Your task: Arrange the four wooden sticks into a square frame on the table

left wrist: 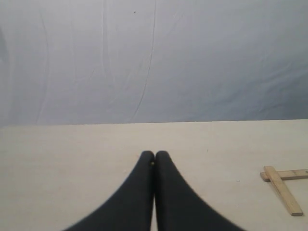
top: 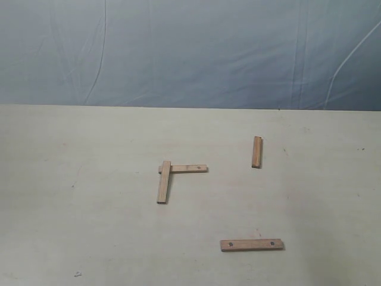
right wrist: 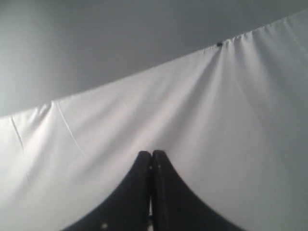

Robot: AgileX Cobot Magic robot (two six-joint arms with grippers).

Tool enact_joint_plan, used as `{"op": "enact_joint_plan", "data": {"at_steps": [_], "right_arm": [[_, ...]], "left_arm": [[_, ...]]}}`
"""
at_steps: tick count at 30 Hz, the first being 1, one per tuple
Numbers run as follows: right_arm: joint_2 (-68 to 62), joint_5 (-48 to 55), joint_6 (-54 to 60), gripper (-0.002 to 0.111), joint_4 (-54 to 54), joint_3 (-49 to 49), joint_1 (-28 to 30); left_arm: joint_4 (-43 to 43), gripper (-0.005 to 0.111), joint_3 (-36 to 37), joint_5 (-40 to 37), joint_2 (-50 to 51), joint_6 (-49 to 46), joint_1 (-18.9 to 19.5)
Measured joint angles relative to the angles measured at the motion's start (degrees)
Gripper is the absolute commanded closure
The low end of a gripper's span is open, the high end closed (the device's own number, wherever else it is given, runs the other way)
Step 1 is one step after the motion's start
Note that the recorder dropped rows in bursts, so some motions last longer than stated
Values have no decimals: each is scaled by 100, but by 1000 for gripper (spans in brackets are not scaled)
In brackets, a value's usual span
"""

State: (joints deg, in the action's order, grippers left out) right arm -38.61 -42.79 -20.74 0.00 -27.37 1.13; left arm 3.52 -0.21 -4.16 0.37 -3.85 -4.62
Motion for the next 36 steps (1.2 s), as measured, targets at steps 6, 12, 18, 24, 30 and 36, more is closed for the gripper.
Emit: {"op": "enact_joint_plan", "data": {"at_steps": [6,12,18,24,30,36], "right_arm": [[-2418,2340,-70,109,-977,-1701,-97],[-4645,6495,344,106,-1198,-3842,-639],[-6436,8871,950,66,-733,-5689,-1311],[-7759,9438,863,57,-409,-6871,-1871],[-8807,9506,280,57,-334,-7932,-2092],[-9685,9670,-26,57,-474,-8938,-2092]], "left_arm": [[0,107,0,-4,0,0,0],[0,107,0,-14,0,0,0],[0,107,0,-14,0,0,0],[0,107,0,-14,0,0,0],[0,107,0,-14,0,0,0],[0,107,0,-25,0,0,0]]}}
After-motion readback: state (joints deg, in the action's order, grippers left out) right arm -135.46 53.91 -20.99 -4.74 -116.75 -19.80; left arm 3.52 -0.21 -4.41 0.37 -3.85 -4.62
